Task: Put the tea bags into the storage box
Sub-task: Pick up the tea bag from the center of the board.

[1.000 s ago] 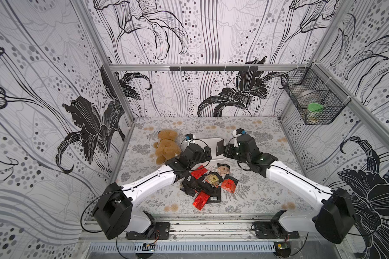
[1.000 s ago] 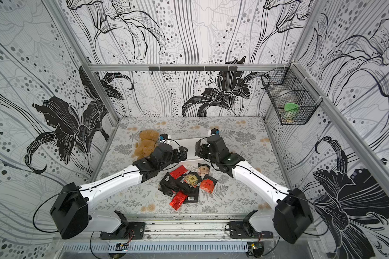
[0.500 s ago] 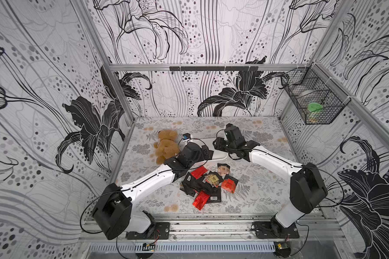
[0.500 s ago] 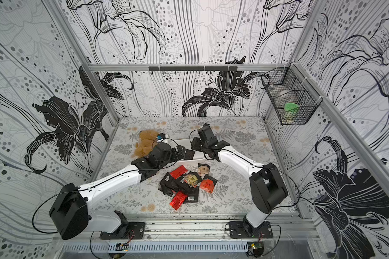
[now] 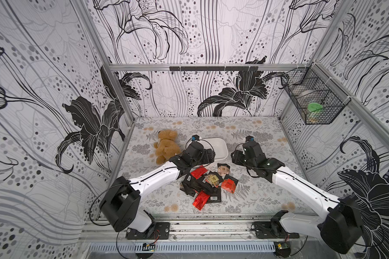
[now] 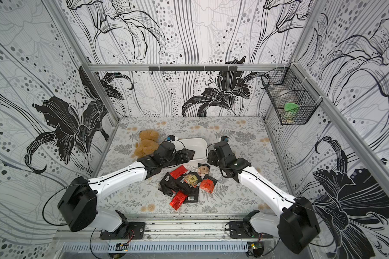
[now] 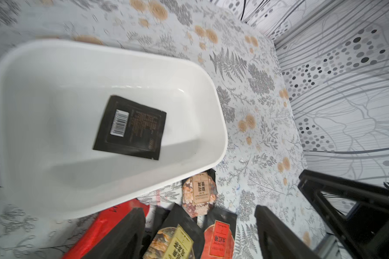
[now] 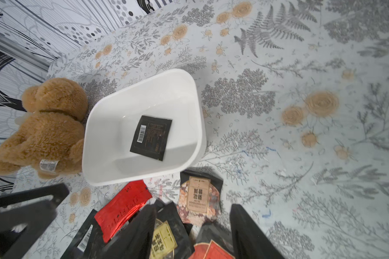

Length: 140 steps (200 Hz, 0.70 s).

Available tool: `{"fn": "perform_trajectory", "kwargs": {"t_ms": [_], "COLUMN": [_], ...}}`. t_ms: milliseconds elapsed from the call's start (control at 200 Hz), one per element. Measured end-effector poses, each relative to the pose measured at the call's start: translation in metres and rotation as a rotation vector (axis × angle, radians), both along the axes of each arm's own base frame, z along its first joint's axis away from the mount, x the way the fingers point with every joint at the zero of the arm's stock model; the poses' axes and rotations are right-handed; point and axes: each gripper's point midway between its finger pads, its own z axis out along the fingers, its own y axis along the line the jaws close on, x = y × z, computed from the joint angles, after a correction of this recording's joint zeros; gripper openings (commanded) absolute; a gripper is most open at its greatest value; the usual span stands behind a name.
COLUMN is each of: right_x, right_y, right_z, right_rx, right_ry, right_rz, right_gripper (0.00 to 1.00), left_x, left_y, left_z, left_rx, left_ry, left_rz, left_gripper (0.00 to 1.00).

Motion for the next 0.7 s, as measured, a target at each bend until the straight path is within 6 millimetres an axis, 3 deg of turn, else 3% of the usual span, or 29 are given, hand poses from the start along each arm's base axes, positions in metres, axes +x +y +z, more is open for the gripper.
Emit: {"fn": "perform_trajectory", "kwargs": {"t_ms": [120, 350, 416, 521, 701], "right_x": [-0.033, -0.075, -0.082, -0.090, -0.092], "right_y": [-0.016, -0.029, -0.029, -0.024, -0.015], "right_z": [-0.021, -0.059, -0.071, -0.087, -0.101], "right_rx": [0.039, 0.132, 0.149, 0.174, 0.209], "right_ry": [0.038, 0.118, 0.150, 0.207, 0.252], "right_rz": [-0.016, -0.039, -0.039, -0.028, -0.009], "right_gripper": [0.56, 0.53, 0.52, 0.50, 0.49], "left_x": [-0.015, -0.069, -0.081, -0.095, -0.101], "left_y": [-0.030, -0.077, -0.083, -0.088, -0.094], "left_z": [-0.018, -0.069, -0.082, -0.098, -0.102], "left_rx": [0.013, 0.045, 0.057, 0.079, 0.093], "left_ry": [0.070, 0.244, 0.284, 0.337, 0.356], "left_rz": [-0.096, -0.288, -0.322, -0.357, -0.381], "left_gripper": [0.70, 0.51, 0.45, 0.45, 0.44]}}
